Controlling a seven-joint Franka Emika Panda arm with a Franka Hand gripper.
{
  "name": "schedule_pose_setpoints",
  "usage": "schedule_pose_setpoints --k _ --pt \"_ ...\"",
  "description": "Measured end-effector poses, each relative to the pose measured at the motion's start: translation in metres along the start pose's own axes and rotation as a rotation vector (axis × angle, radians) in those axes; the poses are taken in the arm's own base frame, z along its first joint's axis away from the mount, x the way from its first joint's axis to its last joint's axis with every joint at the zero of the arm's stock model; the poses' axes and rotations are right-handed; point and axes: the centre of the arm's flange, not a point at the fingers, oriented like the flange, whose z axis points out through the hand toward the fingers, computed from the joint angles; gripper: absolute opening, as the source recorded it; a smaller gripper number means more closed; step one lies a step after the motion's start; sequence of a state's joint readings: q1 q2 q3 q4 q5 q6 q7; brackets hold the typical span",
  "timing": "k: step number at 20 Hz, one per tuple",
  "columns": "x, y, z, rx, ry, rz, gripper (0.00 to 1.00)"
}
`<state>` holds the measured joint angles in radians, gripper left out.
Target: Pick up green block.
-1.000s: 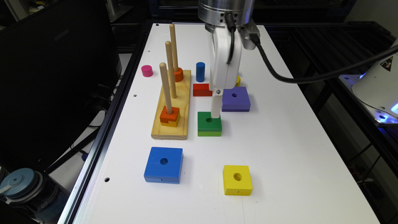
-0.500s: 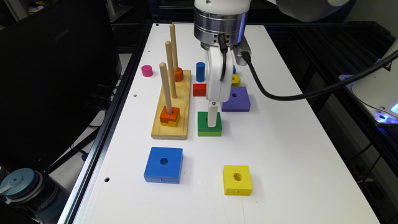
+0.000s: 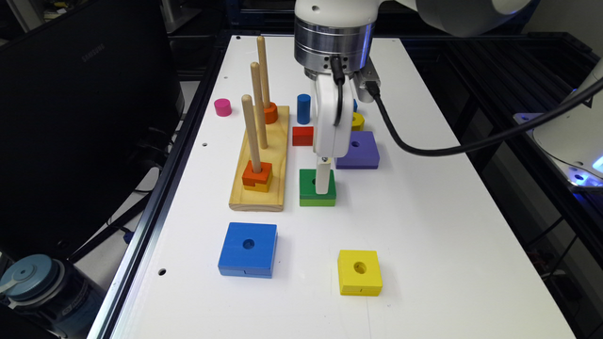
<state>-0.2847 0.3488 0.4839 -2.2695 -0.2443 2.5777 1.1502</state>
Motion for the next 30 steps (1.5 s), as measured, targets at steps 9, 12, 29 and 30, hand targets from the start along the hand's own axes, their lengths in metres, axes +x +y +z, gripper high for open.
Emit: schedule_pose_setpoints --k 9,12,29,30 --pt "0.002 -0.001 0.016 0.001 0.001 0.002 1.0" --pt "0.002 -0.001 0.016 0.002 0.001 0.002 1.0" --pt "-0.001 -0.005 0.034 0.006 0.002 -0.001 1.0" --pt "-0.001 -0.005 0.034 0.007 0.002 -0.001 1.0"
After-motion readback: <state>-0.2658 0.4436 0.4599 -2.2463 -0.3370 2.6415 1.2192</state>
